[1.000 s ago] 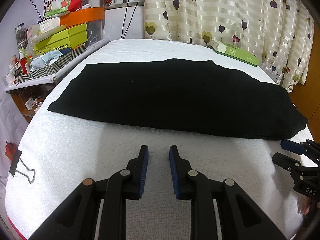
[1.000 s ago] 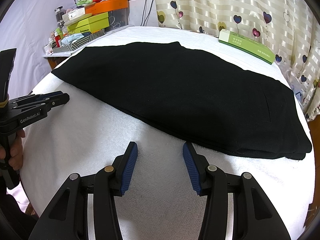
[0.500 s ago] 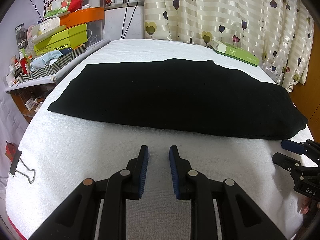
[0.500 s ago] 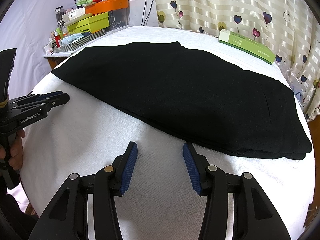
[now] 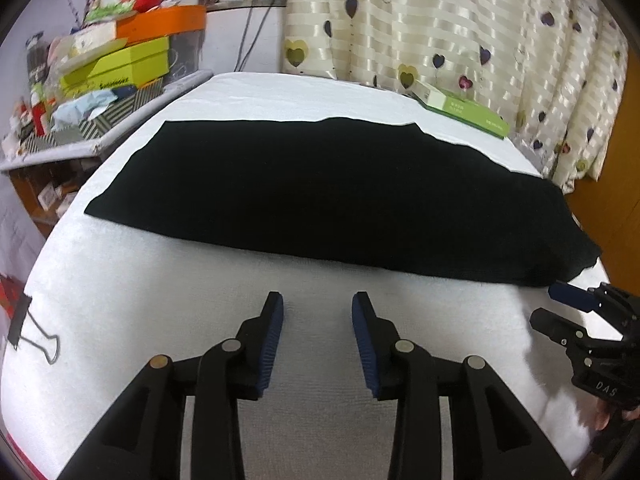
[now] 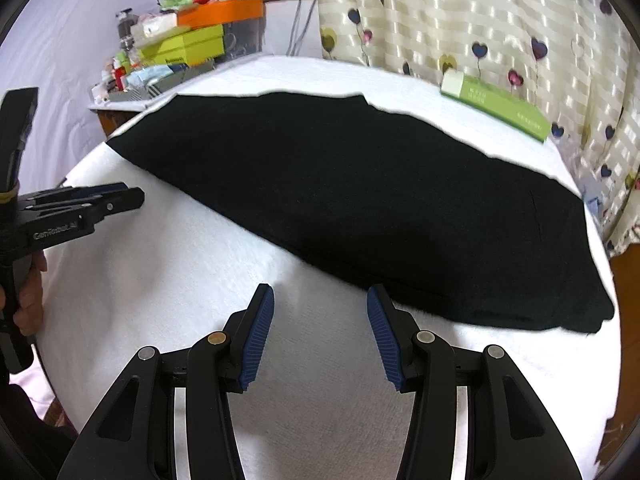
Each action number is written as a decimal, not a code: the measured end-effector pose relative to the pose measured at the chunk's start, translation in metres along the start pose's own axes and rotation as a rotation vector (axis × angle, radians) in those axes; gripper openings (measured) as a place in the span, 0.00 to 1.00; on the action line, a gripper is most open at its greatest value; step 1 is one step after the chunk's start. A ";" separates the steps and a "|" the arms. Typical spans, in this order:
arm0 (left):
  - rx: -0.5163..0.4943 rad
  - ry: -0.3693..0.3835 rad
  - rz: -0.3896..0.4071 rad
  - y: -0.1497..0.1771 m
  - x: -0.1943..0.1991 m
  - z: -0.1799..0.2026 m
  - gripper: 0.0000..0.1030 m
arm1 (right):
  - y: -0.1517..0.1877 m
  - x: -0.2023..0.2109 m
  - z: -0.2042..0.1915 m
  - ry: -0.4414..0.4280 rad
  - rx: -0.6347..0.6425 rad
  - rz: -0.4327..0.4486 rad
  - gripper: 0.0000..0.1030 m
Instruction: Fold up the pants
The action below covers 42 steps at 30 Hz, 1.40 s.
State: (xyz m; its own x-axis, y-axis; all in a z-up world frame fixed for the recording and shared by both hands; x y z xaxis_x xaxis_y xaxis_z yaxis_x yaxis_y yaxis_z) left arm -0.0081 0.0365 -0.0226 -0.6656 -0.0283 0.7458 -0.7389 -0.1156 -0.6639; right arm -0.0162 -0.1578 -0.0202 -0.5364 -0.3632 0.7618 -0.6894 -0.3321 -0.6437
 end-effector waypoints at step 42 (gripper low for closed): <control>0.404 -0.172 -0.021 -0.073 -0.061 -0.130 0.12 | -0.045 -0.010 0.025 -0.006 -0.013 0.073 0.48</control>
State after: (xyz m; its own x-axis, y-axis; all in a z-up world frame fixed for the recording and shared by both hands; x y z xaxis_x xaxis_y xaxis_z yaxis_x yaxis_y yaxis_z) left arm 0.0722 0.1753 -0.0269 -0.5982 -0.1825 0.7803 -0.6290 -0.4965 -0.5983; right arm 0.0319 -0.1610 -0.0007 -0.5828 -0.3916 0.7121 -0.6546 -0.2931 -0.6969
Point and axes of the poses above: each gripper's, at about its wrist camera, not at the fingertips, and x roughly against the way its jaws point, z to its right, y to its underside, the point moved 3 cm from there along -x, roughly the way its jaws point, and after that the axes turned 6 degrees about -y, right-handed, at the moved point
